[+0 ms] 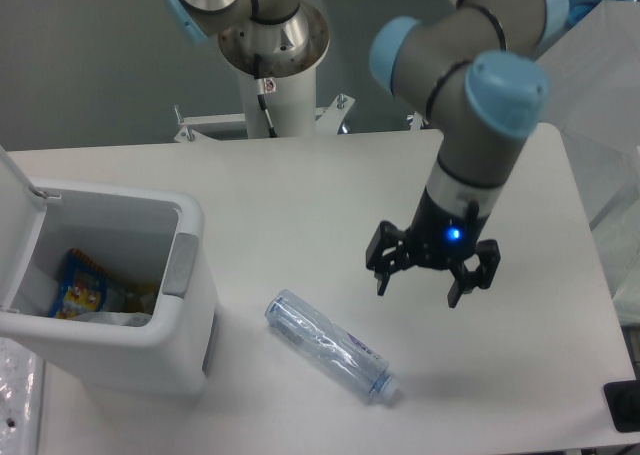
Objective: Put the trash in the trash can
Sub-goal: 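Move the open gripper over to the clear plastic water bottle, then lower the gripper to the bottle's cap end and close on it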
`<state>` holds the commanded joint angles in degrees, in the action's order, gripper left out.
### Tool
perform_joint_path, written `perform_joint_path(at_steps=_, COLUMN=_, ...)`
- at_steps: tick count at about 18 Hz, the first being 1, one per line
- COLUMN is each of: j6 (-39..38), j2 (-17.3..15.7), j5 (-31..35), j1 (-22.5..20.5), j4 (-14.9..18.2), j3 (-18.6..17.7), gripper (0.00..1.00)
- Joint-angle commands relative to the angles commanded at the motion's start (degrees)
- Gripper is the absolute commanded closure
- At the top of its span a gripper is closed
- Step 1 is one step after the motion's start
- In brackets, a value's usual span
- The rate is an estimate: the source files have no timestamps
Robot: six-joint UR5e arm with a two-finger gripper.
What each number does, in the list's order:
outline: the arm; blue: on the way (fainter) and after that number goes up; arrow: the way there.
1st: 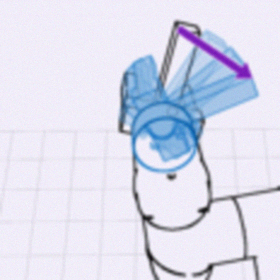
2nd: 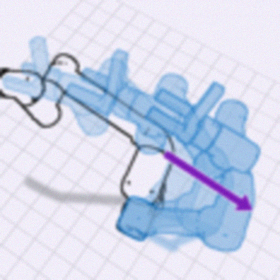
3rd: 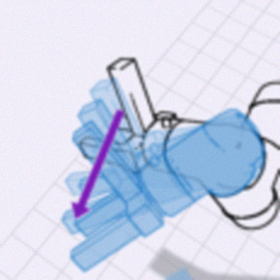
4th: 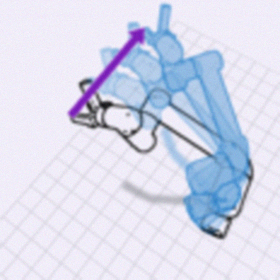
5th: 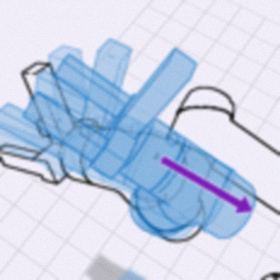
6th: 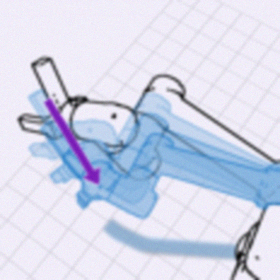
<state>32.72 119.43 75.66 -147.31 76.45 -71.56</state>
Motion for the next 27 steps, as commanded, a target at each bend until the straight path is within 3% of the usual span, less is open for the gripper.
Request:
perform_joint_path(at_steps=3, j6=-5.54, j2=4.22, j5=2.90, j1=2.20, j4=2.56, j3=4.14, gripper=0.00)
perform_joint_path(at_steps=10, j6=-30.58, j2=14.16, j5=5.36, j1=5.89, j4=4.32, j3=13.46, gripper=0.00)
perform_joint_path(at_steps=15, j6=-36.31, j2=16.45, j5=7.74, j1=6.78, j4=3.97, j3=13.73, gripper=0.00)
perform_joint_path(at_steps=19, j6=-41.67, j2=18.56, j5=13.62, j1=8.18, j4=3.88, j3=13.20, gripper=0.00)
perform_joint_path(at_steps=24, j6=-45.98, j2=19.79, j5=14.60, j1=8.18, j4=3.53, j3=13.12, gripper=0.00)
perform_joint_path(at_steps=26, j6=-48.26, j2=20.23, j5=15.04, j1=8.18, j4=2.14, j3=13.29, gripper=0.20)
perform_joint_path(at_steps=27, j6=-48.88, j2=20.23, j5=15.04, j1=8.18, j4=1.08, j3=13.29, gripper=0.20)
